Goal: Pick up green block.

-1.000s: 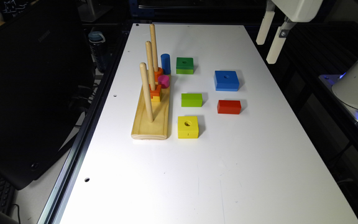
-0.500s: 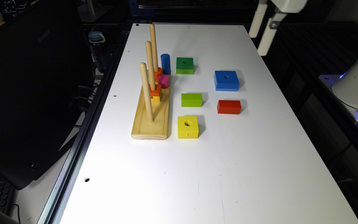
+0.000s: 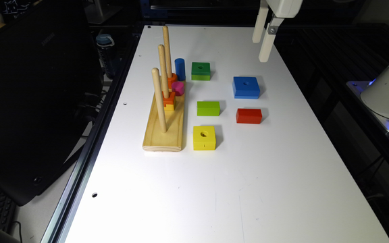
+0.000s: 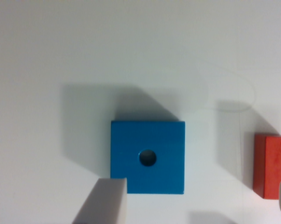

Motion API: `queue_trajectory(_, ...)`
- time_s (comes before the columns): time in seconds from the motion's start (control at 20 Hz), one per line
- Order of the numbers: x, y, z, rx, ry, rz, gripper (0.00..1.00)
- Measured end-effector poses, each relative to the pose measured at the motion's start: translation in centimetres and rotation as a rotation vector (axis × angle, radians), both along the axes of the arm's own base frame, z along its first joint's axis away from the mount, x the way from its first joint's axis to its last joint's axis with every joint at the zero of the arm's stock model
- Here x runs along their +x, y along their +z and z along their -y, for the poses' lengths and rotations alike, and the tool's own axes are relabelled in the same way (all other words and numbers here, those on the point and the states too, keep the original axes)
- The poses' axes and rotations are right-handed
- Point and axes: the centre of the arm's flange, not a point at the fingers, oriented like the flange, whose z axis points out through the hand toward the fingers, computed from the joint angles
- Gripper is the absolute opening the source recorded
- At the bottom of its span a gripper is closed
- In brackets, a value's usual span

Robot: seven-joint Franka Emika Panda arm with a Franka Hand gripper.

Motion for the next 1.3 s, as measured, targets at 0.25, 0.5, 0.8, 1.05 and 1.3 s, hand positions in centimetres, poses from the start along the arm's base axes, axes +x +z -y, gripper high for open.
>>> queue_trajectory(0.25, 0.1, 0.2, 1.0, -0.002, 0.000, 0.005, 1.00)
queue_trajectory(0.5, 0.5, 0.5, 2.3, -0.003, 0.001, 0.011, 1.00)
queue_trajectory(0.8, 1.8, 0.6, 3.0, -0.004, 0.000, 0.013, 1.00)
queue_trajectory(1.05, 4.1, 0.3, 3.9, -0.004, 0.000, 0.010, 1.00)
queue_trajectory(1.3, 5.7, 0.2, 4.6, -0.004, 0.000, 0.012, 1.00)
